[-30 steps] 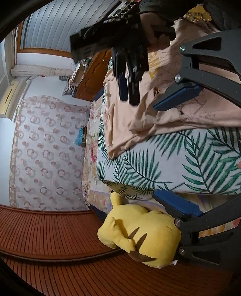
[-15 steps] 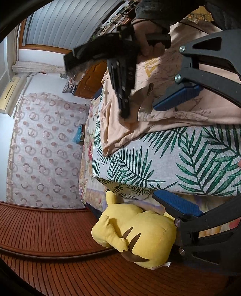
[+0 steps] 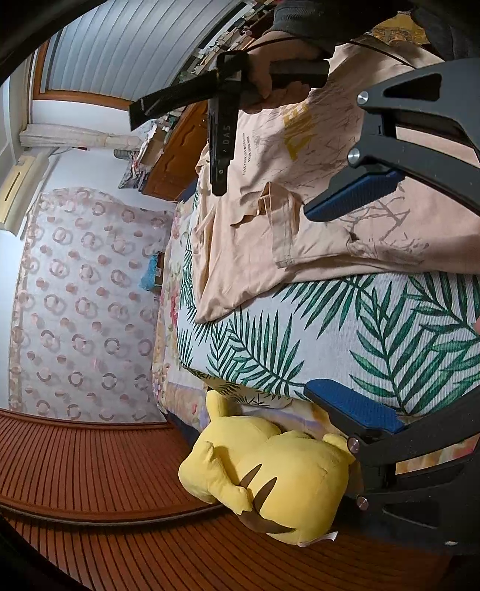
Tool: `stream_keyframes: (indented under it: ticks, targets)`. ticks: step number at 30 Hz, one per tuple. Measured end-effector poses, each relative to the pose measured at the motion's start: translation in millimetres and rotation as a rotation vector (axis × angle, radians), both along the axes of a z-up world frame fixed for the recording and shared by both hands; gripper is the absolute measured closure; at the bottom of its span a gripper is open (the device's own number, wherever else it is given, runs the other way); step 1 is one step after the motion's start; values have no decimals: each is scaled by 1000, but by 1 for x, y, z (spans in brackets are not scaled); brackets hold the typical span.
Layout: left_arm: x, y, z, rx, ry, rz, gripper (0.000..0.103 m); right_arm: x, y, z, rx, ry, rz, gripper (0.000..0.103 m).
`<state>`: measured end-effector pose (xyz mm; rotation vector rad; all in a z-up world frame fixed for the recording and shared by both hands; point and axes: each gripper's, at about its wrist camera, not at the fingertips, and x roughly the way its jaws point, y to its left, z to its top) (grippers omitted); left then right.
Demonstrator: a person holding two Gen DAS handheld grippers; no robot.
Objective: Fold small clothes
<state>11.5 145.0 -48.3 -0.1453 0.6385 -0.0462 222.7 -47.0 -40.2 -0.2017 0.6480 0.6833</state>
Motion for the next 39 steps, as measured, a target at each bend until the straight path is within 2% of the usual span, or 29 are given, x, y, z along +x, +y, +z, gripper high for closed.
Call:
stream_keyframes:
  ticks: [5,12,21,31,32,34,36,37,39]
  targets:
    - [2,-1,-2,4,10,2,15,-5,20,-4,-6,28,109,64]
    - [3,1,-4,-1,22,19,16,4,48,-19,-193,1,123,64]
    - [8,-1,-5,2,27,11,15,-8,1,-13,-236,11,48,64]
    - [32,-20,-3,42,50,-45,16,-29,-49,0,-148,7,-8,63]
    - [35,-22,-3,43,51,-53,16,-31,-54,-1,-148,4,-20,61]
    - [42,-25,-3,37,60,-77,21,-33,-71,-4,-141,7,-42,58]
    - [49,-30,-5,40,81,-91,38,-32,-82,-12,-139,23,-70,58]
    - [53,-33,-6,44,91,-102,42,-33,-89,-16,-136,32,-80,58]
    - [58,-36,-8,33,110,-125,57,-30,-98,-25,-133,58,-99,58]
